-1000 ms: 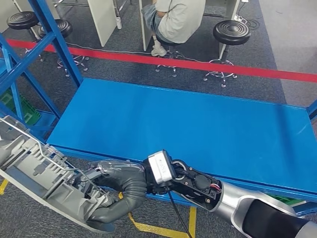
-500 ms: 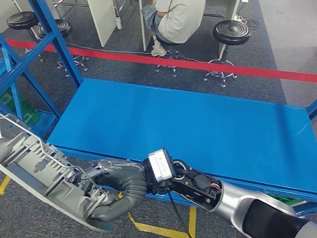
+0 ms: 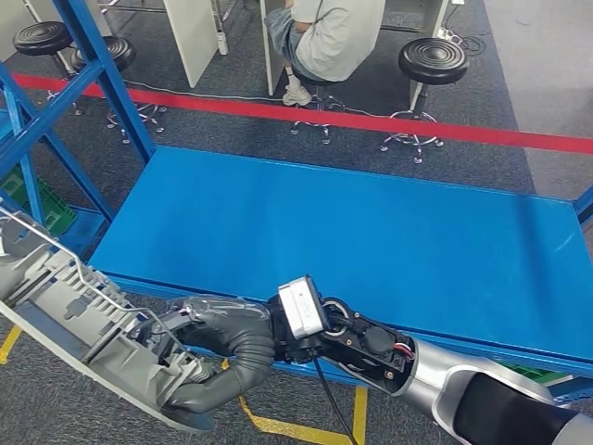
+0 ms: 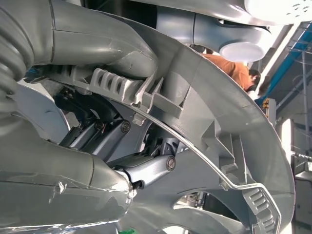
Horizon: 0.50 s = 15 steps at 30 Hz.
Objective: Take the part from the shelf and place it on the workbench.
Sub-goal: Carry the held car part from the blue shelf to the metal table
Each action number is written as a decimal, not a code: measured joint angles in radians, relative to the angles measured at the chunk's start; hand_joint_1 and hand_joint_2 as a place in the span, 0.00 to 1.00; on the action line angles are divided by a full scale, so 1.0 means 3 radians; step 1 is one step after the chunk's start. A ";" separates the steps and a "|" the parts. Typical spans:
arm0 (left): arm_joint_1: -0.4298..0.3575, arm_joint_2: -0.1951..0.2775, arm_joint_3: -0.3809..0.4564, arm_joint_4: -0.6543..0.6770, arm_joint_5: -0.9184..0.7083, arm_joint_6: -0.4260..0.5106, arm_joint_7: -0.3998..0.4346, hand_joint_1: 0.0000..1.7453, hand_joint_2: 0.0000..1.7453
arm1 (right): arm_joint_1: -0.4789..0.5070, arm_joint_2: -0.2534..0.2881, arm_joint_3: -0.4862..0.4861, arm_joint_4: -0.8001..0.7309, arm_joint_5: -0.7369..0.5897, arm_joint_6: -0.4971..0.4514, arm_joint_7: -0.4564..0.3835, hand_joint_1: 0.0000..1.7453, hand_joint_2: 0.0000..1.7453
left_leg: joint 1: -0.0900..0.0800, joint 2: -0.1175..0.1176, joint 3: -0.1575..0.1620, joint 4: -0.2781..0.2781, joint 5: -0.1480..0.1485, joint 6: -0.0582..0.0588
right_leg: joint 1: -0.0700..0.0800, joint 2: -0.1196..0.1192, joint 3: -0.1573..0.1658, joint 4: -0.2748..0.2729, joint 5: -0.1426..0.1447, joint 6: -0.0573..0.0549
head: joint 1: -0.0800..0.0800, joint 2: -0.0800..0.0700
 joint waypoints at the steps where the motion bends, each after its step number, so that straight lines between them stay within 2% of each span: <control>1: 0.0000 0.0011 0.0000 0.0001 -0.0001 0.0006 0.0000 0.00 1.00 | 0.0000 0.0000 0.0000 0.0000 0.0000 -0.0003 0.0000 1.00 1.00 | 0.0000 0.0000 0.0000 0.0000 0.0000 0.0000 | 0.0000 0.0000 0.0000 0.0000 0.0000 0.0000 | 0.0000 0.0000; 15: 0.0022 0.0151 0.0000 0.0015 -0.0022 0.0031 -0.0017 0.00 1.00 | -0.0001 0.0000 0.0000 0.0000 -0.0005 -0.0094 0.0000 1.00 1.00 | 0.0000 0.0000 0.0000 0.0000 0.0000 0.0000 | 0.0000 0.0000 0.0000 0.0000 0.0000 0.0000 | -0.0001 0.0000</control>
